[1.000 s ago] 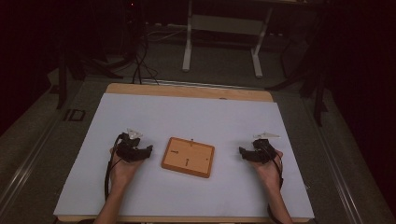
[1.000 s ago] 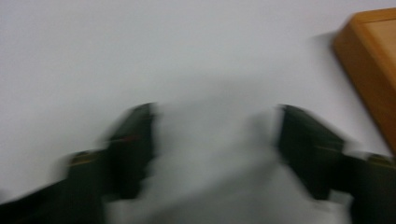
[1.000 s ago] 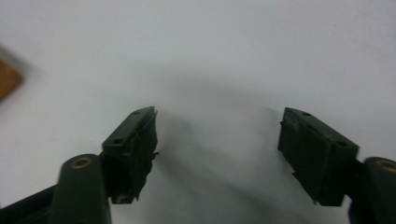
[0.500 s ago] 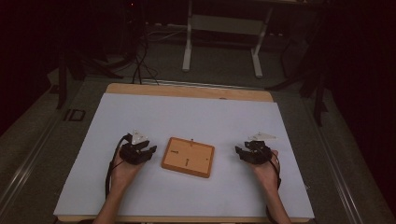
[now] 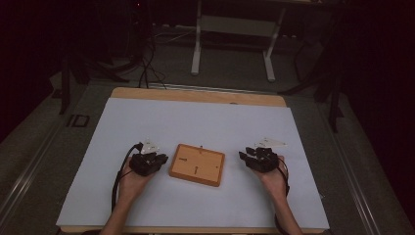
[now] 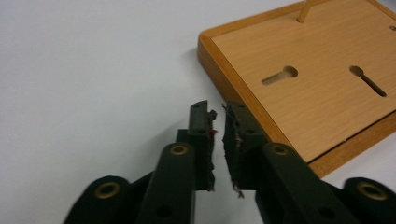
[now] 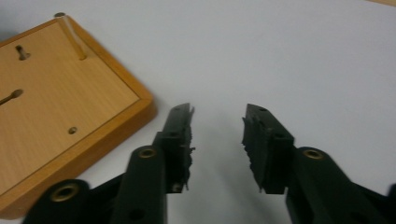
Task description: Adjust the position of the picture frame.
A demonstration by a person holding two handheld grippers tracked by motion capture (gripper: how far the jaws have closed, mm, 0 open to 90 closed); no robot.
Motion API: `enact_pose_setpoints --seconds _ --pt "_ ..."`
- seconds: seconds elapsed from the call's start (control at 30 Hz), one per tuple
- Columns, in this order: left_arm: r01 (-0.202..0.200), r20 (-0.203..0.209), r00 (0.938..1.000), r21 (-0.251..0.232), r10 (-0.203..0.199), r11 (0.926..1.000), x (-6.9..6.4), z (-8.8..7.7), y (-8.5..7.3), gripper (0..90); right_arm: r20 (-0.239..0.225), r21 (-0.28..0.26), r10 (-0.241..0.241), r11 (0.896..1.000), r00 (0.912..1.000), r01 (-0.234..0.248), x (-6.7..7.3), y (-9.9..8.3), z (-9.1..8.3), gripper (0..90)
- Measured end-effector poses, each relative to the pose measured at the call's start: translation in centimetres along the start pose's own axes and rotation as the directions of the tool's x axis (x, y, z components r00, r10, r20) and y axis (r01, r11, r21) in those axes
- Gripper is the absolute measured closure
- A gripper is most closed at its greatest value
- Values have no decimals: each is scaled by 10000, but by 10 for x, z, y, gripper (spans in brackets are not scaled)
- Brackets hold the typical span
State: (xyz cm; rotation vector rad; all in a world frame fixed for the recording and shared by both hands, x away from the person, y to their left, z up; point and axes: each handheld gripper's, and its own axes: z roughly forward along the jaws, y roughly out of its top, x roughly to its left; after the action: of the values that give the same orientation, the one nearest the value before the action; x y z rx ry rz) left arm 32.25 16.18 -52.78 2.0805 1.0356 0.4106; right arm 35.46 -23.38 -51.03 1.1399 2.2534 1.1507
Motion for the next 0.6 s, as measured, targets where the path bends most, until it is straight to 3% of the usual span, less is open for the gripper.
enact_pose_setpoints --seconds 0.2,0.6 --pt "7 247 9997 93 -9 10000 -1 3 -1 897 -192 65 -297 9995 9994 298 8 6 7 720" --pt "-134 236 9996 382 125 9992 -4 9 -1 896 -780 -89 -855 9963 9933 851 27 20 22 707"
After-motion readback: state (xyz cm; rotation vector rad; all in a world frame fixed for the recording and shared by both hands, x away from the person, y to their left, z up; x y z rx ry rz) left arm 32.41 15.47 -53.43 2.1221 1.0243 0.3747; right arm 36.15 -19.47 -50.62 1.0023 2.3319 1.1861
